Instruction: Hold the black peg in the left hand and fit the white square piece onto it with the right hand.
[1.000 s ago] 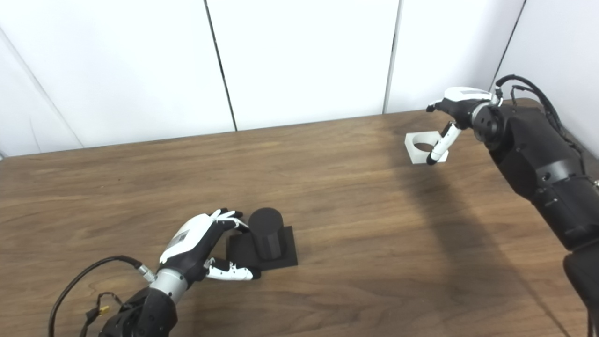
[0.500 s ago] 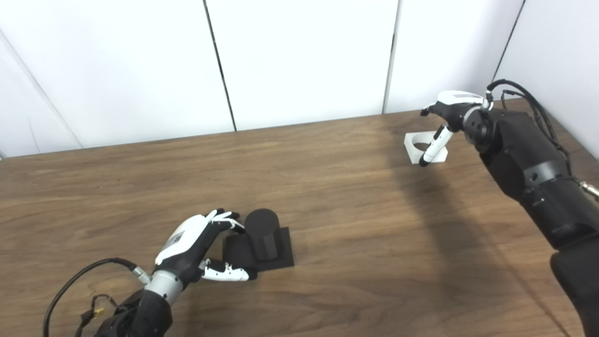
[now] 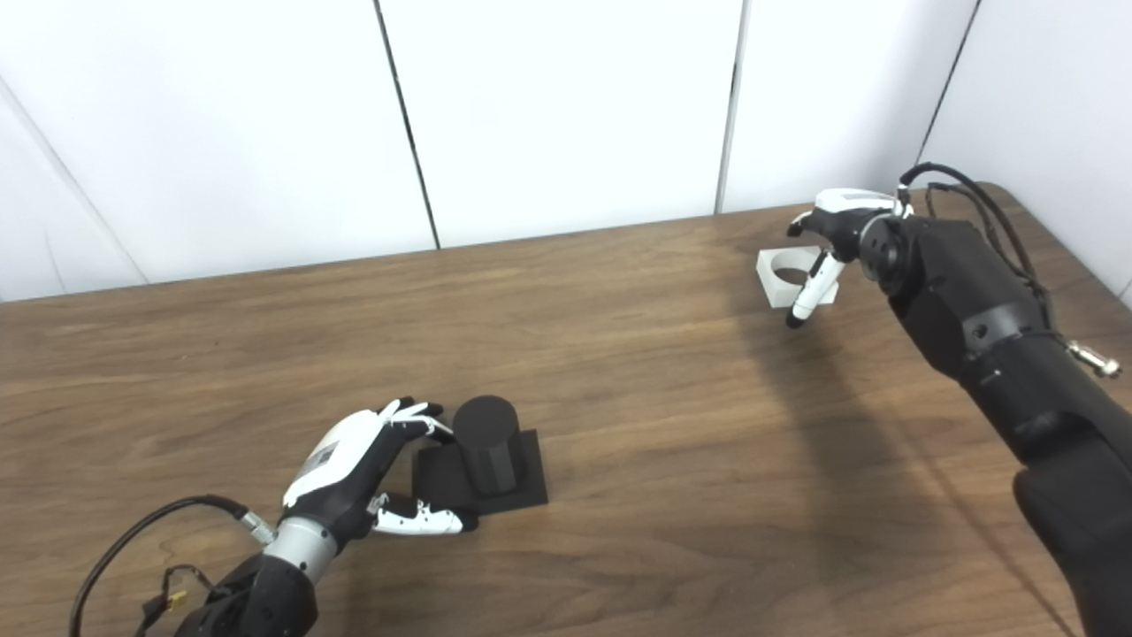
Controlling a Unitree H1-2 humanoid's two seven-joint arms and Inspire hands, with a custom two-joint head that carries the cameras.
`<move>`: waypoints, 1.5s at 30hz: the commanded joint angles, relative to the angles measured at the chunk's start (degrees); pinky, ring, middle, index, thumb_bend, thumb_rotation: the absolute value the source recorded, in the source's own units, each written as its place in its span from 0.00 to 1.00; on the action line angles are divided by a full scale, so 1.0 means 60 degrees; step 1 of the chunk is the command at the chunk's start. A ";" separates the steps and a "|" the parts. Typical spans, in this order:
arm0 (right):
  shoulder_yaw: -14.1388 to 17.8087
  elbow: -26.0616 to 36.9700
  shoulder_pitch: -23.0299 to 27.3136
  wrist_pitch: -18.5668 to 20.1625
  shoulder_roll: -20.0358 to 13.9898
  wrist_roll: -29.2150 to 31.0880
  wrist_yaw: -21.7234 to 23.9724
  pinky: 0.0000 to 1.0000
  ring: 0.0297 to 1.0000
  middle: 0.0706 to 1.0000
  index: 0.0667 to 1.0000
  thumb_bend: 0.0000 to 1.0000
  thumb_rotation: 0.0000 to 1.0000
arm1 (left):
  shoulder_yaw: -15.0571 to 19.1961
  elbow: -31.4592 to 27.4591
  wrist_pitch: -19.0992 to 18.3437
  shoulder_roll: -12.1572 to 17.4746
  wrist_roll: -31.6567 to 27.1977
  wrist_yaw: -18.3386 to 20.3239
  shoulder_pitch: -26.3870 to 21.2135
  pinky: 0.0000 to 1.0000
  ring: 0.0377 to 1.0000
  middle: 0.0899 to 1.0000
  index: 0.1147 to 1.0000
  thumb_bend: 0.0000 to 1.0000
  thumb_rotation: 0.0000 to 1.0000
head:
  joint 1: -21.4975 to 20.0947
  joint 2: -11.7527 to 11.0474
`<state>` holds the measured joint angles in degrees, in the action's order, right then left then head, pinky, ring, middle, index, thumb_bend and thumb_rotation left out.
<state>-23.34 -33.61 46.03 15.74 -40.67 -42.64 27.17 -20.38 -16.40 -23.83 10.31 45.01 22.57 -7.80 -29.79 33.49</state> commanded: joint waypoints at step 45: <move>-0.0267 -0.0051 0.0463 -0.0434 -0.0148 -0.0326 -0.0532 1.00 1.00 0.91 0.71 0.94 0.20 | 0.0254 0.0032 -0.0507 0.0104 0.0825 0.1053 0.0559 1.00 1.00 0.92 0.42 0.52 0.06 | 0.0181 0.0183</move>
<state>-24.91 -34.50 46.21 13.87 -39.56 -43.46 24.16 -18.91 -17.90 -23.85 9.23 47.71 25.67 -6.95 -28.65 34.54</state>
